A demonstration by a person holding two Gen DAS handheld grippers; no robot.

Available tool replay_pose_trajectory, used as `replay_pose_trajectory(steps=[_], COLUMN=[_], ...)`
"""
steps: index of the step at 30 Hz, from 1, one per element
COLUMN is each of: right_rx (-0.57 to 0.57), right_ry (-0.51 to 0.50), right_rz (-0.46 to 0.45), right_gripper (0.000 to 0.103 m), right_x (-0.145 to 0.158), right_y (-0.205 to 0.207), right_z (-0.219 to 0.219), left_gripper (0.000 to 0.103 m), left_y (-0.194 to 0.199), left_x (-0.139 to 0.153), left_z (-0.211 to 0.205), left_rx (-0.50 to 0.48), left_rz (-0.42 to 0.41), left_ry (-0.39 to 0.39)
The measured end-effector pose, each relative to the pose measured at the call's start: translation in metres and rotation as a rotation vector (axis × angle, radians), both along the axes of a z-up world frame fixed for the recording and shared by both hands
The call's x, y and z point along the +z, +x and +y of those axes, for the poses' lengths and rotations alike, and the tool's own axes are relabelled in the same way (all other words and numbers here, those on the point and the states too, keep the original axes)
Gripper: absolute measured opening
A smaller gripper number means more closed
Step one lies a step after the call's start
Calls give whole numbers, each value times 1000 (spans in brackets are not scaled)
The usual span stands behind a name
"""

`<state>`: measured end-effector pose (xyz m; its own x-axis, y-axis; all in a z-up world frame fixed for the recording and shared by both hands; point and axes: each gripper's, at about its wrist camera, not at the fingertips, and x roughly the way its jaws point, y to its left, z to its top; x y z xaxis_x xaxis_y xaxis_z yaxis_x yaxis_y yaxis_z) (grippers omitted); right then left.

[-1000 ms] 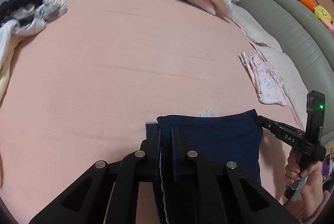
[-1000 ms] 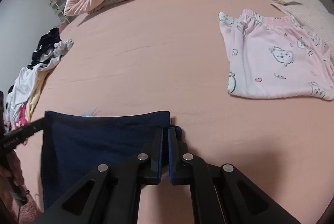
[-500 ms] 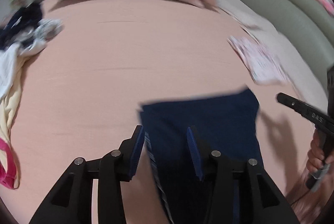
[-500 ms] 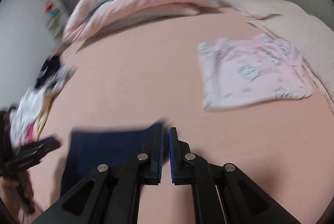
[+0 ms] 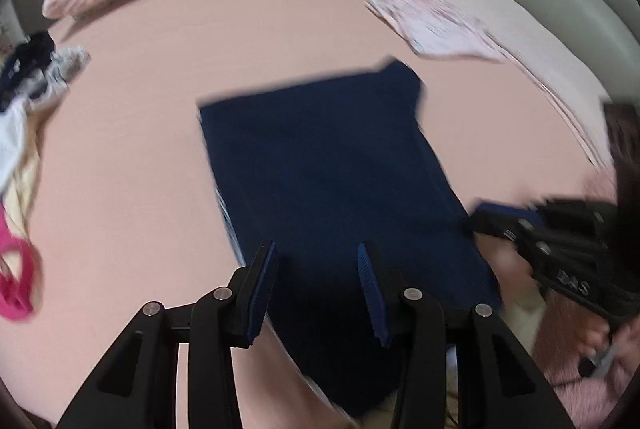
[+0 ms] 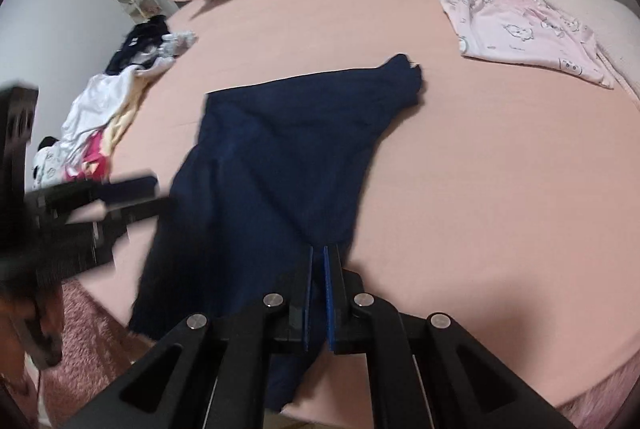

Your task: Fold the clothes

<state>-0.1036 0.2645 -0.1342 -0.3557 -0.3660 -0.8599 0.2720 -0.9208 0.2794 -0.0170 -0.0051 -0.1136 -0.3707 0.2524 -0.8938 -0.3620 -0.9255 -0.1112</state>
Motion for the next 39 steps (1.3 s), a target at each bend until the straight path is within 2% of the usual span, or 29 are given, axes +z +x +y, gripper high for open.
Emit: replay_pose_trajectory(steps=[1, 3, 4, 5, 6, 7, 8, 10, 13, 15, 17, 20, 21, 23, 25, 27, 29, 32, 34, 35, 37, 38, 39], right_rx=[41, 124, 163, 154, 142, 128, 113, 78, 48, 62, 84, 61, 57, 58, 85, 100, 93, 112, 129, 136, 135, 110, 84], right_ry=[6, 17, 69, 66, 60, 37, 14, -39, -110, -53, 69, 20, -12, -4, 39, 117, 117, 101, 99, 133, 183, 150, 114], right_rz=[-14, -41, -66, -57, -45, -51, -57, 12, 18, -13, -62, -54, -22, 30, 3, -31, -14, 15, 26, 11, -5, -6, -7], right_gripper=[4, 15, 15, 12, 13, 14, 15, 17, 25, 25, 25, 25, 26, 29, 30, 30, 30, 31, 31, 30, 30, 30, 31], right_x=[-3, -8, -19, -21, -21, -18, -14, -3, 5, -4, -19, -13, -6, 2, -3, -16, -13, -4, -1, -5, -10, -6, -1], right_y=[5, 16, 23, 26, 30, 30, 30, 29, 23, 24, 32, 34, 33, 31, 31, 35, 37, 38, 39, 42, 49, 49, 48], right_z=[-6, -19, -23, -19, -14, -8, -3, 8, 8, -3, -9, 1, 3, 1, -7, -14, -13, -14, -16, -15, -11, -2, 7], left_gripper=[38, 39, 41, 41, 41, 41, 41, 41, 41, 41, 40, 40, 40, 40, 40, 40, 40, 40, 40, 40, 40, 40, 40], left_y=[4, 12, 16, 20, 22, 23, 26, 30, 28, 26, 25, 23, 22, 21, 23, 27, 30, 41, 36, 30, 30, 33, 36], left_x=[-6, -19, -25, -31, -26, -15, -4, 17, 16, 15, 15, 14, 13, 12, 1, 5, 9, 16, 9, 5, 3, 7, 15], left_z=[2, 6, 8, 9, 7, 0, -6, -14, -13, -13, -12, -11, -11, -11, -5, -16, -28, -21, -10, -10, -23, -29, -37], left_rx=[-16, -49, -66, -81, -63, 1, 47, 98, 101, 103, 104, 107, 108, 109, 80, 108, 135, 75, 62, 72, 132, 141, 157], left_rz=[-7, -20, -27, -33, -33, -30, -5, 36, 20, 10, 0, -15, -21, -31, -40, -50, -60, -56, -47, -43, -57, -52, -52], left_ry=[-37, -112, -149, -185, -199, -228, -226, -133, -105, -86, -67, -39, -30, -13, -87, -47, -7, 18, -99, -169, -220, -193, -118])
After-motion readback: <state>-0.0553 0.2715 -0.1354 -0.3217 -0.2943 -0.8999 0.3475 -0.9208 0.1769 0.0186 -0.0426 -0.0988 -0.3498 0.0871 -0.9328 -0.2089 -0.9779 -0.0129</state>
